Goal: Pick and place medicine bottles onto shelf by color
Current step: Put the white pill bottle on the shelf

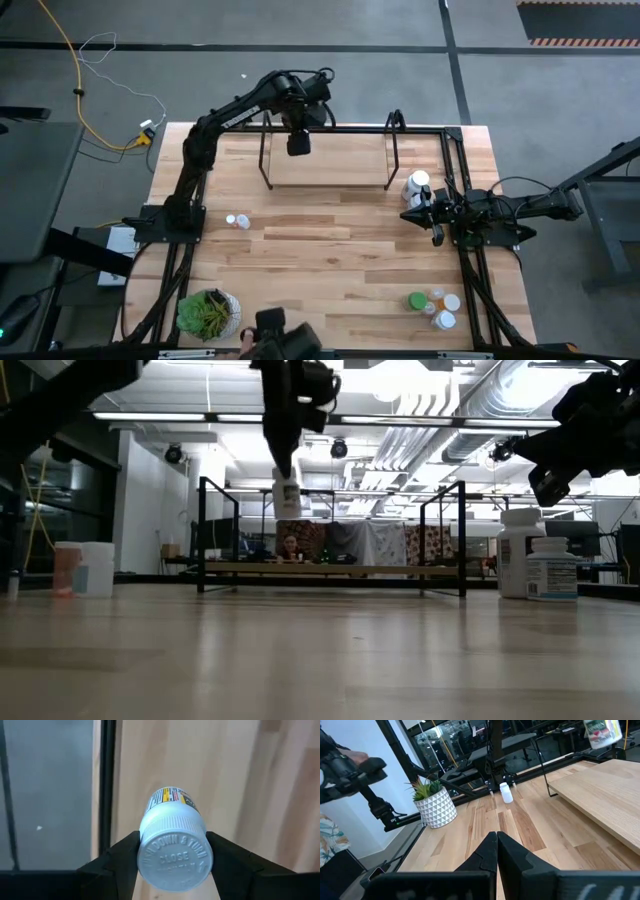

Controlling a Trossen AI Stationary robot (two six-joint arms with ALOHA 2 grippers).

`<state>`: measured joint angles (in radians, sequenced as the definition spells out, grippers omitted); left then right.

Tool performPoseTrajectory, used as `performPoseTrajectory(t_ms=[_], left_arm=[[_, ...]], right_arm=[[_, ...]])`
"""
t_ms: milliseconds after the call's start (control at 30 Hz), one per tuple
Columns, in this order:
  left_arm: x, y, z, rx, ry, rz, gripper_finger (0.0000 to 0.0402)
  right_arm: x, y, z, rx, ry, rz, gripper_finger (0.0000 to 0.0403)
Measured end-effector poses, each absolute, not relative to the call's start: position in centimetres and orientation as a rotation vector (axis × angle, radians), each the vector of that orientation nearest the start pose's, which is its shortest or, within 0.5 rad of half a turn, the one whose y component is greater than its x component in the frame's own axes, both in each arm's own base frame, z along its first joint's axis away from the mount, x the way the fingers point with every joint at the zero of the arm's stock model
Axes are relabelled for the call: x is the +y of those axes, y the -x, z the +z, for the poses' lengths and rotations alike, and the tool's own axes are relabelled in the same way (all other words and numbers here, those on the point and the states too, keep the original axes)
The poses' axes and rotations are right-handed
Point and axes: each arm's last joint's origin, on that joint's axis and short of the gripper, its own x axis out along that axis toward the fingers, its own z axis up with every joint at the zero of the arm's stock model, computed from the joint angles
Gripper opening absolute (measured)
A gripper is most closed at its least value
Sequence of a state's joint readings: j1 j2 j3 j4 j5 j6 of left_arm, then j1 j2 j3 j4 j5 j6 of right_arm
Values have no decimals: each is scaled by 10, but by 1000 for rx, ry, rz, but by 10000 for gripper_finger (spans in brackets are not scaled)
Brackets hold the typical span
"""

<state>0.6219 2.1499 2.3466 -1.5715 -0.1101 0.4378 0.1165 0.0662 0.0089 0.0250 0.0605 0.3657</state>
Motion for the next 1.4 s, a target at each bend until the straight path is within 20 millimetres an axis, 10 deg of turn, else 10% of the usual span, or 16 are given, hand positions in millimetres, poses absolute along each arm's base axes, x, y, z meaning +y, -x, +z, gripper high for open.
performPoseTrajectory(t_ms=[867,1400], left_arm=[[290,-334,269,1602,109,274,193],[297,-329,267,1601,147,308,209]], right_arm=[[10,-101,164,43,-363,49,0],[10,-101,164,42,-363,50,0]])
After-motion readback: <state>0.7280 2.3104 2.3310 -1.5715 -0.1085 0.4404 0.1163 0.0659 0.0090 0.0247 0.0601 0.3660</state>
